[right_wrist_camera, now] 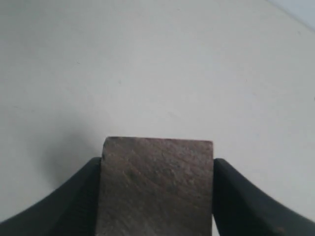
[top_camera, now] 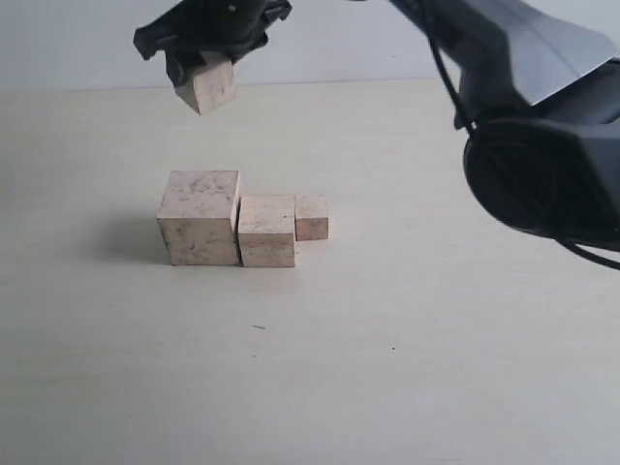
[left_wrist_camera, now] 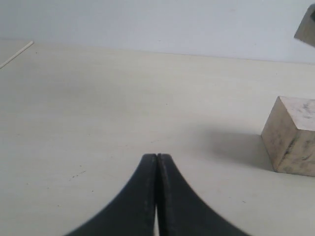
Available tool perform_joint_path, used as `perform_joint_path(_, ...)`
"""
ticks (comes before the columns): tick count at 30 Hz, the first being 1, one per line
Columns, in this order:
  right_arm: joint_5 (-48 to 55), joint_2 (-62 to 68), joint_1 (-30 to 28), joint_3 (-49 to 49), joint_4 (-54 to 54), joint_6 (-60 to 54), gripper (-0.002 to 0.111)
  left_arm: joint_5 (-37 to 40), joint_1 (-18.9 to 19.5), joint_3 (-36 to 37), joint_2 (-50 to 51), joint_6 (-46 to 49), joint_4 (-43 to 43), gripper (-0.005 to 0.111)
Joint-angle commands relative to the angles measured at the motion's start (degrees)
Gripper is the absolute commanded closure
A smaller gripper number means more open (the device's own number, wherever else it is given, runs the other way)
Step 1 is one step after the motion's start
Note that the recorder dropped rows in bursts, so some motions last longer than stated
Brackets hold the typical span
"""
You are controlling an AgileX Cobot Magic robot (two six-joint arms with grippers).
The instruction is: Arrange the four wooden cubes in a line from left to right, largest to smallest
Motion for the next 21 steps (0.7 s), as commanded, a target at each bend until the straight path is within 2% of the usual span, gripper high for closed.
perform_joint_path(1, 0.3, -4.5, -4.3, -0.6, 2.8, -4.2, 0.108, -0.7, -0.1, 0.2, -0.4, -0.2, 0.1, 0.107)
perform_joint_path(4, 0.3, -8.1, -8.5, -0.6, 8.6, -3.3, 0.108, -0.7, -0.1, 0.2, -0.4, -0.2, 0.1, 0.107)
perform_joint_path(11, 0.3, -10.3, -9.0, -0.6, 32.5, -7.8, 0.108, -0.7, -0.1, 0.2, -0.4, -0.2, 0.1, 0.107)
perform_joint_path(13, 0.3, -9.9, -7.9, -0.6, 39.3, -10.5, 0.108, -0.7, -0.1, 0.2, -0.4, -0.2, 0.1, 0.107)
perform_joint_path(17, -0.5, -8.2, -3.7, -0.6, 41.9, -12.5, 0.108, -0.7, -0.1, 0.2, -0.4, -0.2, 0.1, 0.107)
perform_joint_path(21, -14.0, -5.5, 1.1, -0.6, 44.0, -15.7, 0.108, -0.7, -0.1, 0.2, -0.4, -0.2, 0.1, 0.107)
